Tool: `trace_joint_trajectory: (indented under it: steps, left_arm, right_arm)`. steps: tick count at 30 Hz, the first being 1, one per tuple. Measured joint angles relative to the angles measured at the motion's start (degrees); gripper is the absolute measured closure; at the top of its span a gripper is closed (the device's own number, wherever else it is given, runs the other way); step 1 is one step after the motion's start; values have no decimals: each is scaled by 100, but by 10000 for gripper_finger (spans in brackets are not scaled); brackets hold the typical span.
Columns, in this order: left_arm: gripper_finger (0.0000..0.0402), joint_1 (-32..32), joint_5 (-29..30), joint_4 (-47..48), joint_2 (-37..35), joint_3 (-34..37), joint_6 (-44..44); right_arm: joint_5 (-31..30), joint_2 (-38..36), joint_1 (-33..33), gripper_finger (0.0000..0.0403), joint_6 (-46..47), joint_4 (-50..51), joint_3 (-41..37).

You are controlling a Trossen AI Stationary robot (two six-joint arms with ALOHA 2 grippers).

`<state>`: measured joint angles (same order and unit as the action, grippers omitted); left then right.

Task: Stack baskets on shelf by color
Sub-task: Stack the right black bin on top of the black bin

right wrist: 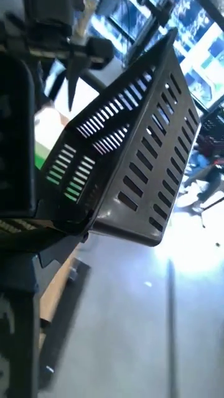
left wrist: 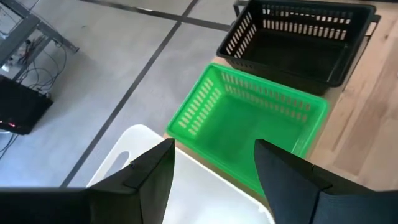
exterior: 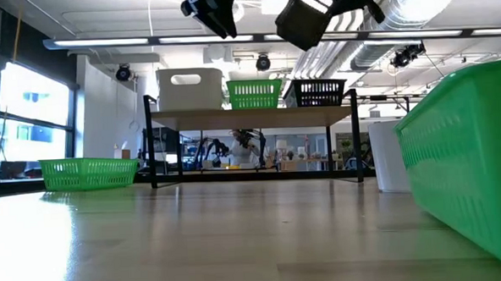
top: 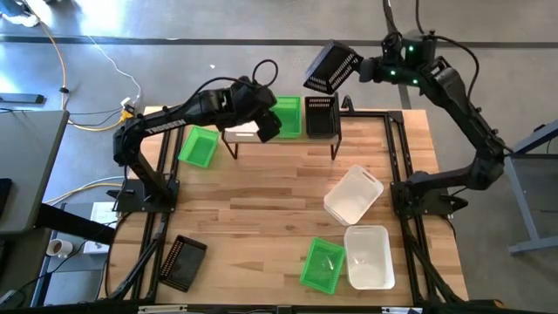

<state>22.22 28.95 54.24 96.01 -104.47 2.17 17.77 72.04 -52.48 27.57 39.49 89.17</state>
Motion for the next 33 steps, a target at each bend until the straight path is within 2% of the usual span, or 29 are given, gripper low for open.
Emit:
trace_joint_trajectory:
  steps: [8,14,19,24,29,33]
  left_arm:
    - [190,28,-2,3,0,0,-3]
    - [190,28,-4,163,0,0,-44]
    - [190,27,-7,216,0,0,-52]
    - [190,26,-44,214,0,0,-55]
    - [190,26,-141,214,0,0,-68]
    - [190,26,-153,214,1,0,-126]
  right_arm:
    - [785,231,-42,403,399,985,0]
    - [891,211,2,403,501,1282,146]
    - [266,287,315,403,385,1314,1040]
    - [-122,778,463,403,183,2139,2199]
    - [-103,1570,463,403,-285,3165,3421]
    - [59,2105,218,403,-446,4294,4290]
